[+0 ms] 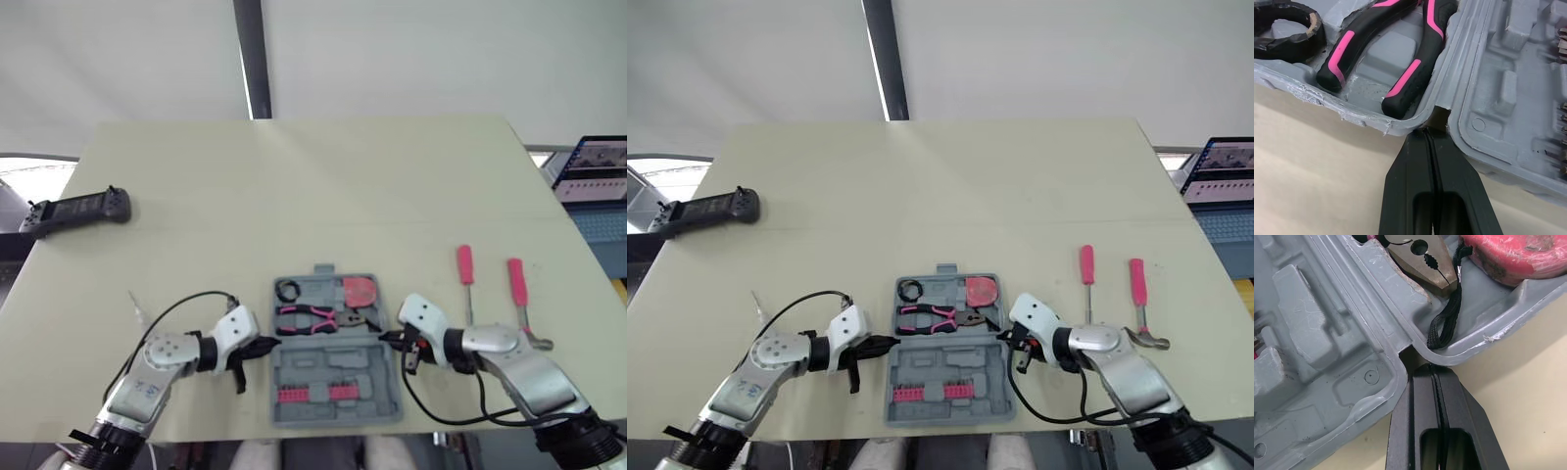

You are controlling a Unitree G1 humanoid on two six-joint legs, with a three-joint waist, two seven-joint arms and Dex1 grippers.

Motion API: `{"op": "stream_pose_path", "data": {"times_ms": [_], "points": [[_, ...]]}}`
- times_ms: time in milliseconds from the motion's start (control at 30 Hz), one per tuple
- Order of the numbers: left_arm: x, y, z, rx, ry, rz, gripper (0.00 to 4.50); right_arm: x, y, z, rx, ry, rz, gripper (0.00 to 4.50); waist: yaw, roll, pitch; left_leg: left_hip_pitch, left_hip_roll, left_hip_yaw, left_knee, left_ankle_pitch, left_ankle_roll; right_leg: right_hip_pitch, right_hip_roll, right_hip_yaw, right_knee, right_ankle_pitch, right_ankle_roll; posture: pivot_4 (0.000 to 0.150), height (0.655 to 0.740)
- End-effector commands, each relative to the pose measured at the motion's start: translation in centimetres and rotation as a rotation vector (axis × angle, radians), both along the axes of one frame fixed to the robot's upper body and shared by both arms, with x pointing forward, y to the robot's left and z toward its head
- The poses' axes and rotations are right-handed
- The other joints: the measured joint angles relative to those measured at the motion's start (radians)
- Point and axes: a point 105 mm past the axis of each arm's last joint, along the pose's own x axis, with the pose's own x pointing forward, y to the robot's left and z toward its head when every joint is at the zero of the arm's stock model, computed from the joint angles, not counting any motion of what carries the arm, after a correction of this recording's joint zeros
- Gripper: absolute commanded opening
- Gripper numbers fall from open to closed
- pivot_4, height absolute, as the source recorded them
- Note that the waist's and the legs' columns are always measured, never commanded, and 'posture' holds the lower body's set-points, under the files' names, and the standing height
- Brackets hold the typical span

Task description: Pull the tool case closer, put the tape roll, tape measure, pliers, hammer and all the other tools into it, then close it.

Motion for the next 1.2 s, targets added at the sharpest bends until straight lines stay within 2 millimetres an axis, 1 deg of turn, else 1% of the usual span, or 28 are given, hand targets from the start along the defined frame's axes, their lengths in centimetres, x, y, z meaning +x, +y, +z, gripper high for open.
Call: {"op": "stream_pose_path", "data": {"times_ms": [33, 600, 1200], "points": [[0.5, 0.1, 0.3, -0.002, -0.032, 0.016, 0.02, 0.4, -0.1, -0.2, -0.017, -0.015, -0.03, 0.0, 0.0, 0.0, 0.0, 0.0, 0.0, 0.0, 0.0, 0.0, 0.0, 0.0, 0.0, 0.0, 0.0, 0.0, 0.0, 0.15, 0.74], [1.0, 0.7, -0.1, 0.005, -0.049, 0.039, 0.02, 1.2, 0.1, -0.1, -0.018, -0.038, -0.047, 0.0, 0.0, 0.0, -0.001, 0.0, 0.0, 0.0, 0.0, 0.0, 0.0, 0.0, 0.0, 0.0, 0.0, 0.0, 0.0, 0.15, 0.74], [1.6, 1.3, 0.2, 0.016, -0.07, 0.061, 0.02, 1.6, 0.5, -0.4, -0.016, -0.043, -0.047, 0.0, -0.002, 0.0, -0.001, 0.0, 0.0, 0.0, 0.0, 0.0, 0.0, 0.0, 0.0, 0.0, 0.0, 0.0, 0.0, 0.15, 0.74]]}}
